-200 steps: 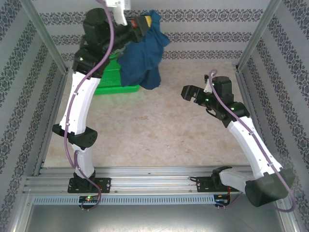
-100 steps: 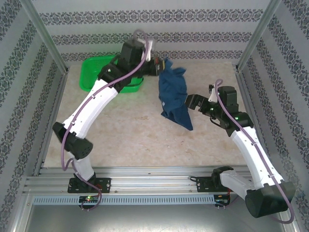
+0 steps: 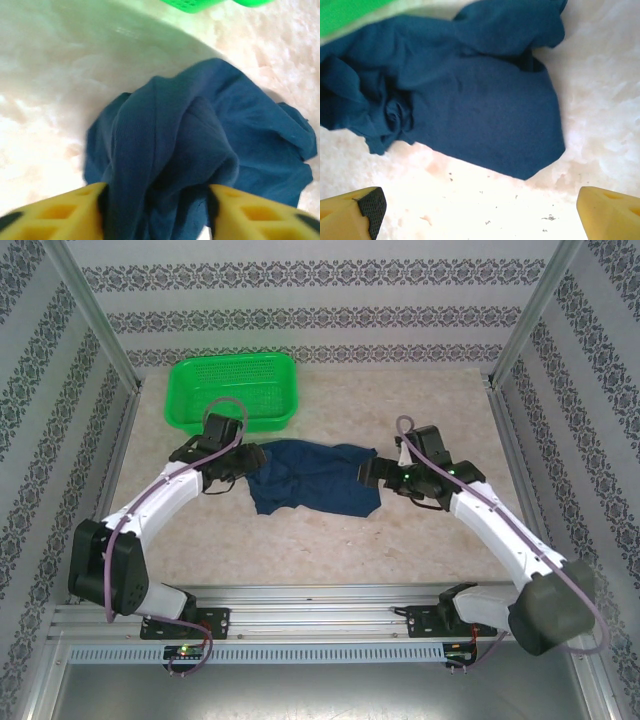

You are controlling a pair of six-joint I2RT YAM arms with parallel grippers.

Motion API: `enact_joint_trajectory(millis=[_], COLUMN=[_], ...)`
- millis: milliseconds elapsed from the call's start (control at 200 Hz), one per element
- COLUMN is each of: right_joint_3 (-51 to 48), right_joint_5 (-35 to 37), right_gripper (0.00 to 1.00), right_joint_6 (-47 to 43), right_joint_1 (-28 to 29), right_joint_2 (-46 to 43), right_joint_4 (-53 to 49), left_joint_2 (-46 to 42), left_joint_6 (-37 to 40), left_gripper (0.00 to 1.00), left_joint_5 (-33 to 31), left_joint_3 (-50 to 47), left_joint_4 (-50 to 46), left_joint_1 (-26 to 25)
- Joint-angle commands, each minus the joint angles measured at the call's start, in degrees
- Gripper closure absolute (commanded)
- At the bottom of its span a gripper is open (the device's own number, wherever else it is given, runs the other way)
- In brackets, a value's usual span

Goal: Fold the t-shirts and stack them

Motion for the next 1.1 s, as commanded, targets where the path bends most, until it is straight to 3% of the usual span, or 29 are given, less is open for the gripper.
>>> enact_joint_trajectory(millis=[0, 95, 115, 130, 280, 500, 694, 844, 974, 1094], right_joint_3=[2.5, 3.4, 3.6, 3.8, 3.5, -3.5, -7.5, -6.3, -4.4, -4.1], right_joint_5=[3.5, 4.7, 5.0, 5.4, 7.7, 7.3, 4.9, 4.8, 3.2, 2.9], right_gripper=[0.02, 0.02, 0.02, 0.02, 0.02, 0.02, 0.02, 0.03, 0.05, 0.05], right_joint_6=[1.2, 1.3, 1.2, 1.1, 0.6, 2.6, 3.9, 3.7, 4.1, 4.1], right_joint_1=[1.7, 3.7, 4.2, 4.6, 7.0, 7.1, 7.2, 7.3, 7.3, 7.4], right_joint_2=[2.8, 5.1, 5.5, 5.8, 7.5, 3.0, 2.7, 7.9, 11.2, 12.2], right_joint_4=[-3.9, -5.2, -5.5, -5.9, -8.8, -9.6, -5.3, -3.4, -1.6, -0.7], left_joint_2=[-4.0, -7.0, -7.6, -8.1, -13.9, -22.7, -23.0, -18.7, -13.6, -10.9], left_joint_6=[-2.6, -1.7, -1.4, -1.2, 0.8, 2.9, 2.0, 2.7, 2.8, 2.8], left_gripper=[0.25, 0.14, 0.03, 0.0, 0.0, 0.0, 0.0, 0.08, 0.3, 0.32], left_joint_5=[-2.0, -1.7, -1.6, -1.7, 0.3, 2.9, 8.3, 11.6, 13.2, 12.2], left_joint_3=[-2.1, -3.3, -3.5, -3.7, -7.3, -13.2, -16.7, -16.9, -16.8, -16.1], left_joint_4=[0.6, -2.0, -2.7, -3.3, -8.4, -15.3, -11.3, -8.5, -7.2, -6.2], left_joint_1=[3.0, 4.9, 5.0, 5.0, 5.0, 5.0, 4.9, 2.1, -1.3, -2.4])
